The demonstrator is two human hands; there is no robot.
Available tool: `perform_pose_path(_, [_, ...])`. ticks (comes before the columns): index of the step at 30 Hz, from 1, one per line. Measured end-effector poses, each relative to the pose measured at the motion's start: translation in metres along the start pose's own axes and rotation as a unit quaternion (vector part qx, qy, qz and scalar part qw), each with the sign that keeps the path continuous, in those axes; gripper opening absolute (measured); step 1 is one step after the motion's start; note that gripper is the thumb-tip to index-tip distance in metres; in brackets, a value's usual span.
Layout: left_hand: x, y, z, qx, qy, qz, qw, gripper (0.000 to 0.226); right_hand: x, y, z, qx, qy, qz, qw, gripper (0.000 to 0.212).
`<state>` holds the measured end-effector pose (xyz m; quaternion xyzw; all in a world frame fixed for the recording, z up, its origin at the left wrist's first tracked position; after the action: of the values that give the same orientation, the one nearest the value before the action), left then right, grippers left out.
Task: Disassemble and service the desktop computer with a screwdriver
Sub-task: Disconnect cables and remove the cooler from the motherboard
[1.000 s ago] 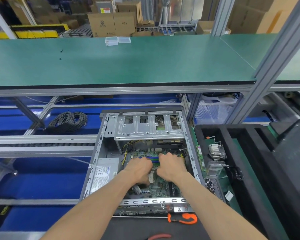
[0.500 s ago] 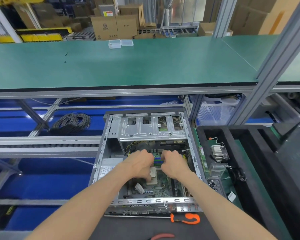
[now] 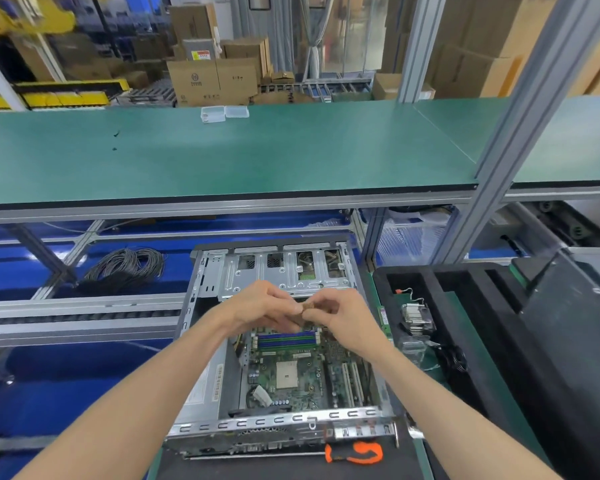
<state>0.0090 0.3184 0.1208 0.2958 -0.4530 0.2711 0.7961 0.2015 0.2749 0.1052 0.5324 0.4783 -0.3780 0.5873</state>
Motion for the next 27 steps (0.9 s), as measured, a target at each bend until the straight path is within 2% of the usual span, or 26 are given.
perform_pose_path(4, [0.018, -0.013, -0.014, 0.029, -0.026, 0.036, 0.999, 0.006, -0.006, 0.032, -0.004, 0.029, -0.019, -0.013, 0.999, 0.01])
perform_pose_path(9, [0.044, -0.035, -0.045, 0.088, -0.061, -0.016, 0.994, 0.004, -0.001, 0.071, -0.009, 0.054, -0.067, -0.067, 0.994, 0.016])
perform_pose_path(13, [0.054, -0.048, -0.069, 0.116, -0.079, -0.043, 0.989, 0.011, 0.012, 0.099, -0.012, 0.077, -0.087, -0.064, 0.991, 0.014])
perform_pose_path(17, [0.059, -0.055, -0.093, 0.189, -0.107, -0.173, 0.961, 0.02, 0.03, 0.126, -0.016, 0.118, -0.113, -0.065, 0.984, 0.014])
perform_pose_path(20, [0.062, -0.059, -0.109, 0.207, -0.127, -0.287, 0.927, 0.022, 0.044, 0.144, -0.022, 0.146, -0.127, -0.052, 0.98, 0.013])
perform_pose_path(24, [0.064, -0.063, -0.132, 0.175, -0.139, -0.427, 0.876, 0.047, 0.069, 0.16, -0.035, 0.16, -0.173, -0.035, 0.971, 0.011])
perform_pose_path(27, [0.058, -0.063, -0.146, 0.151, -0.119, -0.464, 0.865, 0.053, 0.09, 0.166, -0.048, 0.164, -0.209, -0.009, 0.964, 0.012])
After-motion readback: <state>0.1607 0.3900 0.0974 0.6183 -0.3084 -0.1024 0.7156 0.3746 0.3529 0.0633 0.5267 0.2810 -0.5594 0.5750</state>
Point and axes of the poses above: each hand's wrist, its own z-axis away from the middle knuckle, its own y-axis out of the back of the hand, x = y × z, the point moved 2 cm from there along -z, towards the middle knuckle, and after that the axes turned 7 degrees about -z, right-handed, at the moved point
